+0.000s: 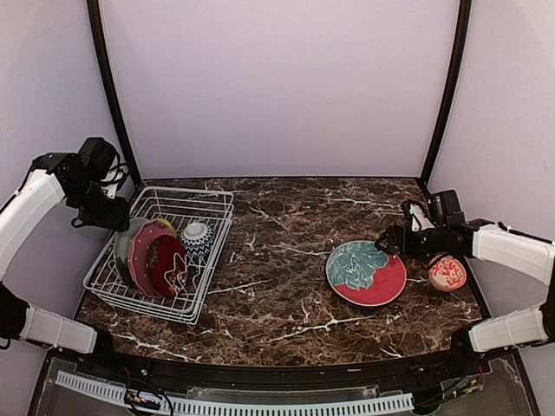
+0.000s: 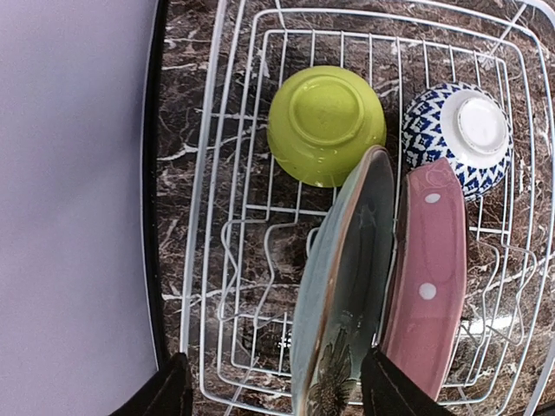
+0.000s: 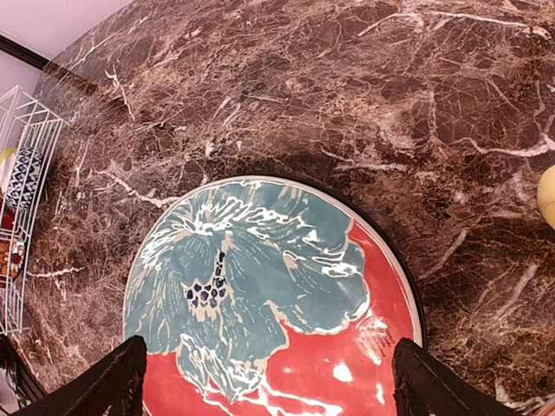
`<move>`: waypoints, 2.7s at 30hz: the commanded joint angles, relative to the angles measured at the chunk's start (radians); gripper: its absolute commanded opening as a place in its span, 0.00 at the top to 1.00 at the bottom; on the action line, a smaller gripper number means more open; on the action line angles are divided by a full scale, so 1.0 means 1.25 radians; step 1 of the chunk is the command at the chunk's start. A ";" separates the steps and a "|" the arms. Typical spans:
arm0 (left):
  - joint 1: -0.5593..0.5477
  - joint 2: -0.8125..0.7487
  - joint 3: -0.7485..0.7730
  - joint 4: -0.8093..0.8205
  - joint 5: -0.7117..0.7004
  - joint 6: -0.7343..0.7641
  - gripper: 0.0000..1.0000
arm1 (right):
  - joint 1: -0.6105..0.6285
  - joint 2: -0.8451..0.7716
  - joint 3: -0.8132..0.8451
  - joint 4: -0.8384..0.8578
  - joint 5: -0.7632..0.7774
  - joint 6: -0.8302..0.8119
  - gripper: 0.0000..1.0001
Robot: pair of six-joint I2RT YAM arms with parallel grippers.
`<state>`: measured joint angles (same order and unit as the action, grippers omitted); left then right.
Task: Unload the mixed dishes from the dish rack
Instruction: Grab the plate from the dish rack, then pass from the left arm to the right
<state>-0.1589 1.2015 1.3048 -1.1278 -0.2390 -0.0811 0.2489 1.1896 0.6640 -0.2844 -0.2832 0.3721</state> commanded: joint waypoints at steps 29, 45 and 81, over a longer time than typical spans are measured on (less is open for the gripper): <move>0.025 0.099 -0.046 0.033 0.102 0.066 0.96 | 0.005 -0.012 -0.016 0.052 -0.050 0.001 0.04; -0.010 0.088 0.065 -0.044 0.072 0.036 0.99 | 0.005 0.007 -0.010 0.069 -0.065 0.016 0.04; -0.194 -0.019 0.327 -0.103 -0.390 -0.015 0.99 | 0.005 0.007 0.003 0.069 -0.080 0.031 0.04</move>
<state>-0.3973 1.2854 1.6493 -1.3437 -0.6689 -0.1116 0.2489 1.1988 0.6472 -0.2096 -0.3710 0.4015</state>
